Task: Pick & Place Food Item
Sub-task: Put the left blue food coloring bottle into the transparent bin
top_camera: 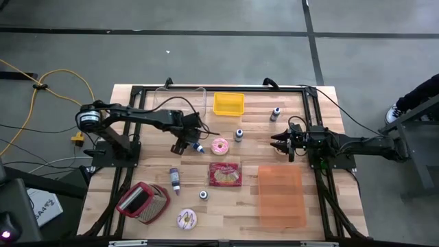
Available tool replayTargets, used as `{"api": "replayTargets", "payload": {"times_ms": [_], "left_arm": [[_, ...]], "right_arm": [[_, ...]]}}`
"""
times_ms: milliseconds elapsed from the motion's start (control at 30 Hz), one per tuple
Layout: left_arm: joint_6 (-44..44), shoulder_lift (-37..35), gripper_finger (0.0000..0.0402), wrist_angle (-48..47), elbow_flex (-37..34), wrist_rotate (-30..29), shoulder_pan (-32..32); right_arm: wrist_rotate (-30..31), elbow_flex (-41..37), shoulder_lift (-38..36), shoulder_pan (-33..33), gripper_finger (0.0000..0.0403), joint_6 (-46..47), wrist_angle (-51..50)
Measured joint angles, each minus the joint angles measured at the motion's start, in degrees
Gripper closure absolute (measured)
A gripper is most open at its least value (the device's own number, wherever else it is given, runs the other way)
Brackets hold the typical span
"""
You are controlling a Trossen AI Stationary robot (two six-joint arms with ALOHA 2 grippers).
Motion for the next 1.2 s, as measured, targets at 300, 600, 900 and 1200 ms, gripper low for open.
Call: {"api": "replayTargets", "payload": {"times_ms": [300, 600, 900, 1200], "left_arm": [[-0.17, 1.26, 0.0201, 0.59, 0.00, 0.02, 0.00], [-1.57, 3.76, 0.0201, 0.71, 0.00, 0.09, 0.00], [-1.63, 3.92, 0.0209, 1.03, 0.02, 0.09, -0.04], [-2.41, 3.92, 0.0255, 0.99, 0.02, 0.44, -0.02]], "right_arm": [[0.00, 0.00, -0.01, 0.01, 0.0237, 0.01, 0.02], [0.00, 0.00, -0.01, 0.01, 0.0237, 0.01, 0.02], [0.00, 0.00, 0.00, 0.01, 0.0237, 0.02, 0.01], [0.00, 0.00, 0.00, 0.02, 0.0237, 0.02, 0.02]]}}
